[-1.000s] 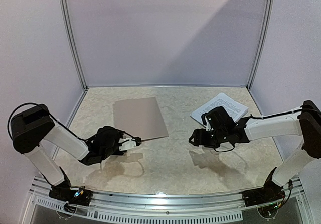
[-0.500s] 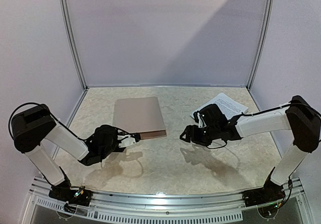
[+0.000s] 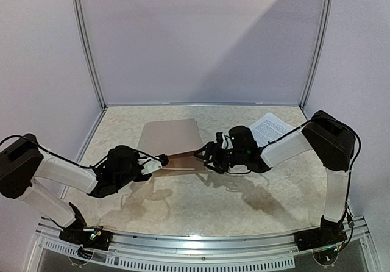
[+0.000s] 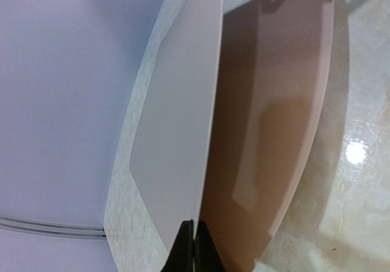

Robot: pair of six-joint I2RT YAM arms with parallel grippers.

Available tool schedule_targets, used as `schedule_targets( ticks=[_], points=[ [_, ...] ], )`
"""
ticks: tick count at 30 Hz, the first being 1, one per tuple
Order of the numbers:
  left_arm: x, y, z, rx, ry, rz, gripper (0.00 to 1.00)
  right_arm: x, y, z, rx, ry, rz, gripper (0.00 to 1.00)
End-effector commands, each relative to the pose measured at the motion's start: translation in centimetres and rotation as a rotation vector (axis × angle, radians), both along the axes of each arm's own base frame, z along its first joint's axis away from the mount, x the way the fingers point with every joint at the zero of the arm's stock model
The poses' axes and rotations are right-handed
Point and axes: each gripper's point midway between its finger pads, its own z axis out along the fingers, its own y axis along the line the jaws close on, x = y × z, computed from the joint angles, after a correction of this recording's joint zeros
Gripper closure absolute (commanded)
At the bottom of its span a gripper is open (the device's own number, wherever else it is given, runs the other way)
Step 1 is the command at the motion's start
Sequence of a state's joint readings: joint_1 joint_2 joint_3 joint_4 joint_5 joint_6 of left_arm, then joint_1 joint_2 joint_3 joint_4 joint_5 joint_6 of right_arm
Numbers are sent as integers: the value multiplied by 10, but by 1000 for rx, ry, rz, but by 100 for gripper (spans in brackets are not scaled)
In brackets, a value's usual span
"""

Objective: Put the files into the folder
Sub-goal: Pass from the left arm to the right

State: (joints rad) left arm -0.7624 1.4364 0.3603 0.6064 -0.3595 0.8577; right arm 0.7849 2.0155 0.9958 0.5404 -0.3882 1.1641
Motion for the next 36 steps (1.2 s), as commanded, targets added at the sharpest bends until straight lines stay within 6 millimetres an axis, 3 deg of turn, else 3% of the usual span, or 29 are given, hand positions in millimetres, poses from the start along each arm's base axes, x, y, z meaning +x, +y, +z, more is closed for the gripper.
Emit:
schedule_targets(
  ticks=[1,3,5,16,19,20,22,23,26,28,29,30,31,34,36],
  points=[
    [-5,-1,-10,-12,43,-13,100,16,-9,20,143,10,-86,26],
    [-4,-1,-9,-7,38,-17,100,24,-30,21,196,28,-163,26],
    [-3,-1,-9,-2,31,-15,100,27,-39,26,242,43,-204,27],
    [-3,-3,-10,-8,37,-16,100,17,-1,26,201,59,-47,25],
    [-3,-4,-11,-5,40,-19,100,12,22,51,288,23,57,27],
    [-3,-4,-11,-3,39,-20,100,10,30,53,294,29,86,31],
    [-3,-3,-11,1,38,-19,100,9,37,56,286,10,115,50],
    [-3,-3,-10,2,38,-18,100,10,36,59,283,-5,111,64],
    [-3,-2,-10,19,62,-11,100,13,27,51,212,-7,73,85],
    [-5,-3,-6,8,79,-13,87,15,21,53,153,-49,67,98],
    [-8,-4,-5,9,101,-23,73,15,18,50,124,-54,63,100],
    [-12,-7,-5,9,138,-41,53,14,16,54,99,-74,65,100],
    [-20,-11,-6,9,195,-75,41,14,13,52,64,-78,63,100],
    [-63,-27,-2,-1,418,-268,29,13,4,57,-57,-151,67,100],
    [-89,-36,14,-67,525,-378,27,11,2,65,-135,-214,91,100]
  ],
)
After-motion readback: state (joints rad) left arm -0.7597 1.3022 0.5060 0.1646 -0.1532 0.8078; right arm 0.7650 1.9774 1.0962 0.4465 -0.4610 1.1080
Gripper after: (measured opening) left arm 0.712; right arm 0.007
